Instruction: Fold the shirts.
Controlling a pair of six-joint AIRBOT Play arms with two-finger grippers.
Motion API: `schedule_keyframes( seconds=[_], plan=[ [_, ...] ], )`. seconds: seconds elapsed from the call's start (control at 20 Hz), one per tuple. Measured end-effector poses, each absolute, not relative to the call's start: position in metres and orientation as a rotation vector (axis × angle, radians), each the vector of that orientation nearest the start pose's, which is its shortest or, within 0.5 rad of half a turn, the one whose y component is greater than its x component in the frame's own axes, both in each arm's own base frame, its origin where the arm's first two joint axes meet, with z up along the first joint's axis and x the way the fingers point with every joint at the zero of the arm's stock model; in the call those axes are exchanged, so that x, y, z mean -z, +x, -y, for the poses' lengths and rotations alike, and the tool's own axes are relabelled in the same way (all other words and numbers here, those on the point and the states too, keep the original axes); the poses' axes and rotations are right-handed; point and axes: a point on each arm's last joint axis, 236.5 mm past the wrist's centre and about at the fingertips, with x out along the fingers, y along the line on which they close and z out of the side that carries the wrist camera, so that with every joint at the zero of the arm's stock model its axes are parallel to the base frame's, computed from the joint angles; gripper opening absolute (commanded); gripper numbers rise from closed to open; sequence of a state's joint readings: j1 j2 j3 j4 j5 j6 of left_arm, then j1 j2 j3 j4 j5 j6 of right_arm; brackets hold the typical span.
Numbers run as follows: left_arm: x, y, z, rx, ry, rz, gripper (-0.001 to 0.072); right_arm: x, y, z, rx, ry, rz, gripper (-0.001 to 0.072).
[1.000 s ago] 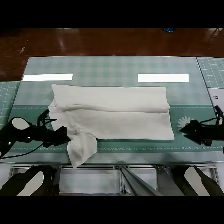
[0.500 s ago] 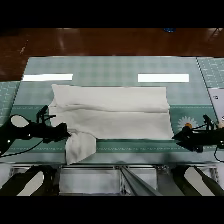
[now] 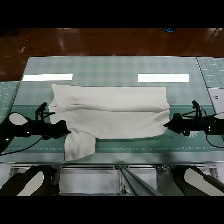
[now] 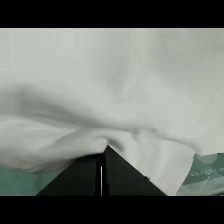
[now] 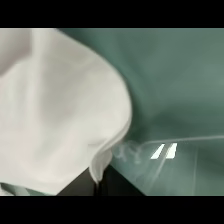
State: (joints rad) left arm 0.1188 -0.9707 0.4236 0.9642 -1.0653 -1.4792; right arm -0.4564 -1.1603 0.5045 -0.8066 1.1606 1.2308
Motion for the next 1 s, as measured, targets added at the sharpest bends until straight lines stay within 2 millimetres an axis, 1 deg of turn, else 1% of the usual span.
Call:
schedule_keyframes(
  seconds=[0.1,0.25,0.4,0.55,0.65,0.75,0.9,1.0],
  plan=[
    [0.075,0.231,0.092,0.186,-0.638,-1.449,0.002,0.07,0.265,-0.046,-0.21,0.876,-1.388,0.0019],
    [0.04,0.269,0.088,0.228,-0.588,-1.34,0.002,0.044,0.291,-0.039,-0.242,0.804,-1.334,0.0019],
    [0.007,0.313,0.082,0.242,-0.556,-1.239,0.002,0.028,0.318,-0.035,-0.268,0.759,-1.302,0.0019],
    [-0.01,0.356,0.076,0.248,-0.545,-1.198,0.002,0.019,0.346,-0.033,-0.284,0.741,-1.281,0.0019],
    [-0.012,0.381,0.073,0.252,-0.545,-1.204,0.002,0.017,0.365,-0.029,-0.285,0.734,-1.268,0.0019],
    [-0.008,0.402,0.071,0.26,-0.549,-1.227,0.002,0.015,0.383,-0.025,-0.283,0.734,-1.256,0.0019],
    [0.006,0.425,0.07,0.263,-0.566,-1.274,0.002,0.018,0.404,-0.019,-0.281,0.741,-1.248,0.0019],
    [0.019,0.433,0.069,0.262,-0.576,-1.306,0.002,0.022,0.416,-0.017,-0.277,0.759,-1.239,0.0019]
  ],
)
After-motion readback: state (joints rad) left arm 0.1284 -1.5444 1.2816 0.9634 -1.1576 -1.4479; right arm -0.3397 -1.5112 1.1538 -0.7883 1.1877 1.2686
